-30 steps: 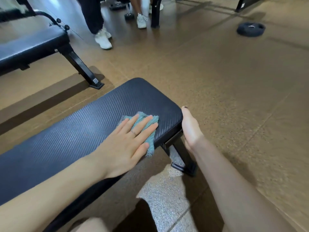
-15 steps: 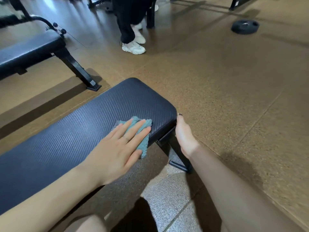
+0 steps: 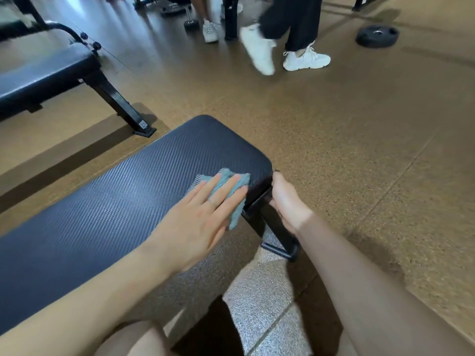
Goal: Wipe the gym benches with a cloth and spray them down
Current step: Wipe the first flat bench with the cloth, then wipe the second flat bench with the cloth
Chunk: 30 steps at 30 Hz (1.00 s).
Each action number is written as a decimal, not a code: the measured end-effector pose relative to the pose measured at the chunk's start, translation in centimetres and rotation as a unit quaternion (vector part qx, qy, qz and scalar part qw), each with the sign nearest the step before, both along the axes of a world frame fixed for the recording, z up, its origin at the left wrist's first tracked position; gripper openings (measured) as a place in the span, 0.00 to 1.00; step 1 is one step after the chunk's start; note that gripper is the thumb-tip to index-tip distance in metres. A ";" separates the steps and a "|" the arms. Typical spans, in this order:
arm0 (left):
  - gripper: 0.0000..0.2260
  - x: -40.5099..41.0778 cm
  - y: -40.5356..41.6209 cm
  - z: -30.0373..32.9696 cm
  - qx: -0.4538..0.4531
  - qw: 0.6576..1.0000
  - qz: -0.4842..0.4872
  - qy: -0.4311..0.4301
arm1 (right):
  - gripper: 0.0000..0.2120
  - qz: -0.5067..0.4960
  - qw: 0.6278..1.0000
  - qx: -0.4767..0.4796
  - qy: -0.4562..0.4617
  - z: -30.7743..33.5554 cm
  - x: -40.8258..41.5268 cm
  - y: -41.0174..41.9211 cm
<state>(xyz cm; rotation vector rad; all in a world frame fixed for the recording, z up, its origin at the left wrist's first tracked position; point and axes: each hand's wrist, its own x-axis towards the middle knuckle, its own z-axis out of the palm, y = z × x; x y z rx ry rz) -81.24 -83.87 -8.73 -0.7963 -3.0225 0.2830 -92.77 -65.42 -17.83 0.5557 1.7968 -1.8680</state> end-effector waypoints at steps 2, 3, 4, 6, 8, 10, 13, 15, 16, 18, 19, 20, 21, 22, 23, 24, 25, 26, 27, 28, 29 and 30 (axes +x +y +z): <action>0.28 1.0 -0.8 0.1 -0.002 1.000 0.005 -0.002 | 0.50 0.008 1.000 0.012 -0.001 -1.4 -0.7 -0.1; 0.29 0.8 -0.6 0.0 -0.007 1.000 0.005 0.002 | 0.50 0.005 1.000 0.015 -0.006 -1.3 -0.7 -0.2; 0.29 0.1 -0.1 -0.1 -0.010 1.000 0.002 0.008 | 0.50 0.001 1.000 0.015 -0.011 -0.1 -0.3 -0.3; 0.30 -2.1 1.6 -0.3 -0.005 1.000 -0.006 0.016 | 0.45 0.005 1.000 -0.005 -0.020 1.2 0.3 -0.1; 0.29 -5.0 3.5 -0.6 0.006 1.000 -0.011 0.027 | 0.35 0.019 0.999 -0.031 -0.016 2.4 0.7 0.1; 0.29 -8.0 5.4 -0.7 0.014 1.000 -0.011 0.024 | 0.26 0.022 0.998 -0.053 -0.001 2.8 0.6 0.7; 0.27 -11.0 7.2 -0.6 0.008 1.000 -0.022 0.011 | 0.23 0.005 0.992 -0.124 -0.007 2.6 -0.2 1.9; 0.21 -12.1 7.5 -0.2 0.003 0.999 -0.043 0.009 | 0.23 -0.047 0.987 -0.155 -0.017 3.9 -0.4 2.4; 0.17 -12.3 7.5 0.2 0.022 0.999 -0.050 -0.001 | 0.22 -0.072 0.985 -0.156 -0.014 5.0 -0.3 2.6; 0.09 -12.4 7.3 2.1 0.123 0.990 -0.031 -0.061 | 0.19 -0.095 0.984 -0.147 0.014 7.8 0.0 2.7; 0.06 -12.3 7.0 3.6 0.202 0.973 0.005 -0.110 | 0.18 -0.088 0.986 -0.135 0.034 9.5 0.1 2.7; 0.06 -12.2 6.5 5.4 0.283 0.944 0.047 -0.163 | 0.19 -0.067 0.990 -0.111 0.052 11.6 0.1 2.7; 0.07 -11.8 5.9 7.4 0.359 0.904 0.091 -0.212 | 0.22 -0.037 0.993 -0.089 0.070 13.9 0.0 2.6; 0.07 -11.5 5.1 9.7 0.419 0.864 0.126 -0.250 | 0.27 0.002 0.994 -0.067 0.083 16.4 -0.2 2.4; 0.08 -11.1 4.4 12.1 0.455 0.835 0.146 -0.274 | 0.31 0.041 0.994 -0.053 0.091 19.0 -0.5 2.1; 0.09 -10.8 3.5 14.7 0.479 0.813 0.159 -0.292 | 0.34 0.074 0.992 -0.049 0.091 21.7 -0.8 1.7; 0.10 -10.5 2.7 17.3 0.496 0.794 0.172 -0.307 | 0.34 0.098 0.990 -0.055 0.081 24.4 -1.0 1.1; 0.10 -10.2 2.0 20.2 0.513 0.774 0.187 -0.320 | 0.32 0.125 0.987 -0.066 0.072 27.4 -1.0 0.5; 0.10 -9.8 1.3 23.0 0.526 0.757 0.203 -0.329 | 0.31 0.156 0.983 -0.070 0.063 30.4 -1.0 0.0; 0.11 -9.5 0.6 26.1 0.540 0.740 0.219 -0.336 | 0.30 0.185 0.979 -0.072 0.056 33.4 -1.0 -0.6; 0.12 -9.2 -0.1 29.1 0.552 0.721 0.236 -0.345 | 0.28 0.206 0.975 -0.074 0.046 36.5 -1.0 -1.2; 0.12 -8.8 -0.8 32.1 0.560 0.704 0.255 -0.354 | 0.26 0.226 0.971 -0.075 0.036 39.4 -1.1 -1.8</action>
